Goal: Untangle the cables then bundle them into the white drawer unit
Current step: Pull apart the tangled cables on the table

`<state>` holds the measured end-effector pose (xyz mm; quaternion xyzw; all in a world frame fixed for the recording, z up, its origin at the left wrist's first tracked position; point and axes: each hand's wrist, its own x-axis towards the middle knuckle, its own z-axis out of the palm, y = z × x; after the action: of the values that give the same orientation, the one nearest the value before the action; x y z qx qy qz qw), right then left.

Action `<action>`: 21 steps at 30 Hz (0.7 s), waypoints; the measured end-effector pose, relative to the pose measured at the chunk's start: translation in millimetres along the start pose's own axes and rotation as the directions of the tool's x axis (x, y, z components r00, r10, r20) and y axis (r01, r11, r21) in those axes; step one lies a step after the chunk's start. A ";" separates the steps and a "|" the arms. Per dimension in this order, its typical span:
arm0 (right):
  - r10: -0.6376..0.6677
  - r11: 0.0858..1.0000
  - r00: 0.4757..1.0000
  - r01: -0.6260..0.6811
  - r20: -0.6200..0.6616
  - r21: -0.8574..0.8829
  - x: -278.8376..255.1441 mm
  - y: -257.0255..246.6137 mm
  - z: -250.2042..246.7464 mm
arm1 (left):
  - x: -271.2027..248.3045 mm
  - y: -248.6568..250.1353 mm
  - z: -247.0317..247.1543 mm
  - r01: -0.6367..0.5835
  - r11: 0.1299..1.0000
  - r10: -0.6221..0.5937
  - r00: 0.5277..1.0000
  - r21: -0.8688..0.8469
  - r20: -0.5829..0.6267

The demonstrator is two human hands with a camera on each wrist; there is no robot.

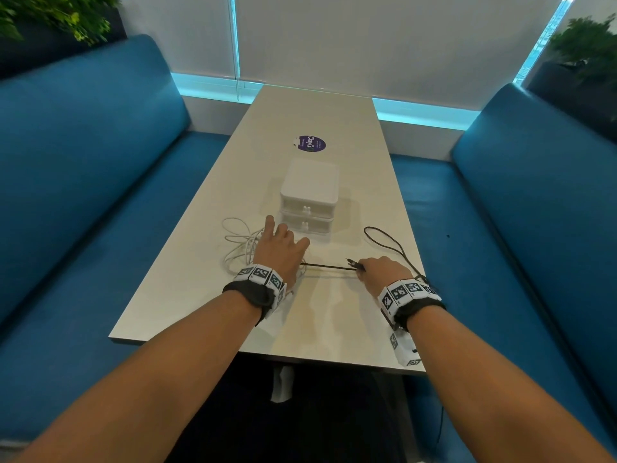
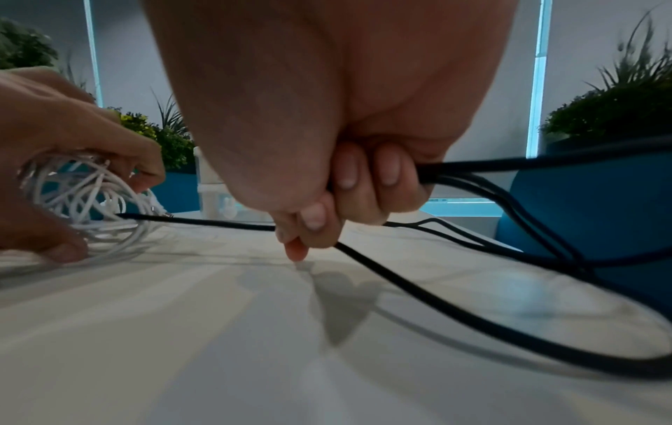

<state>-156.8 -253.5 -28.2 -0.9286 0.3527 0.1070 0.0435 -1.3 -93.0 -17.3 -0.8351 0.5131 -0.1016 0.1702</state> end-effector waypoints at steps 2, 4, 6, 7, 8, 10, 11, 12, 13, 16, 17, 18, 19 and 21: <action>0.003 1.000 1.000 -0.003 0.001 0.017 0.3 -0.7 -2.3 | 1.7 -2.5 -2.5 0.014 1.000 -0.014 1.000 0.027 0.016; 0.000 1.000 1.000 0.001 -0.011 0.031 0.2 -1.7 -4.3 | 1.5 -3.6 -5.5 0.004 0.998 -0.005 1.000 0.064 0.017; -0.016 0.998 1.000 0.018 -0.022 0.055 -0.5 -2.5 -4.8 | 1.3 -0.8 -4.7 -0.065 0.994 0.065 0.998 0.083 0.003; -0.028 0.997 0.999 0.030 -0.025 0.070 -1.2 -2.4 -4.8 | 1.3 3.3 -5.2 -0.126 0.988 0.127 0.992 0.092 -0.001; -0.039 0.996 0.999 0.041 -0.026 0.085 -2.5 -2.7 -4.5 | 1.1 9.0 -5.1 -0.189 0.978 0.190 0.982 0.088 -0.001; -0.049 0.992 0.998 0.051 -0.028 0.114 -5.7 -3.1 -2.6 | 1.8 21.4 -2.7 -0.262 0.965 0.262 0.965 -0.007 0.009; -0.047 0.991 0.998 0.051 -0.030 0.123 -7.3 -2.5 -1.9 | 2.7 25.4 -1.2 -0.263 0.963 0.264 0.964 -0.049 0.009; -0.044 0.991 0.998 0.048 -0.033 0.122 -8.6 -1.2 -1.7 | 3.1 26.8 -0.6 -0.252 0.965 0.253 0.967 -0.064 -0.001; -0.042 0.993 0.999 0.046 -0.034 0.110 -9.3 0.8 -2.4 | 3.0 25.1 0.0 -0.233 0.970 0.233 0.972 -0.065 -0.012; -0.036 0.998 0.999 0.036 -0.005 0.054 -9.9 10.9 -7.5 | 1.5 13.7 7.2 -0.180 0.982 0.180 0.984 -0.050 -0.012; -0.033 0.999 0.999 0.033 0.002 0.038 -9.2 14.4 -9.3 | 1.4 10.9 9.3 -0.173 0.984 0.172 0.985 -0.041 -0.019; -0.031 0.999 1.000 0.031 0.003 0.022 -8.2 16.7 -10.4 | 1.1 9.4 10.7 -0.173 0.984 0.173 0.985 -0.034 -0.025; -0.025 1.000 1.000 0.025 -0.003 0.008 -6.3 17.8 -10.7 | 0.7 9.4 11.6 -0.175 0.984 0.174 0.985 -0.031 -0.021; -0.005 1.000 1.000 0.004 -0.018 -0.014 -3.1 17.5 -9.3 | 0.0 12.1 12.2 -0.161 0.987 0.161 0.987 -0.028 -0.004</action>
<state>-169.1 -266.0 -18.5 -0.9306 0.3502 0.1009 0.0339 -7.0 -95.8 -33.2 -0.7933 0.5803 -0.0809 0.1655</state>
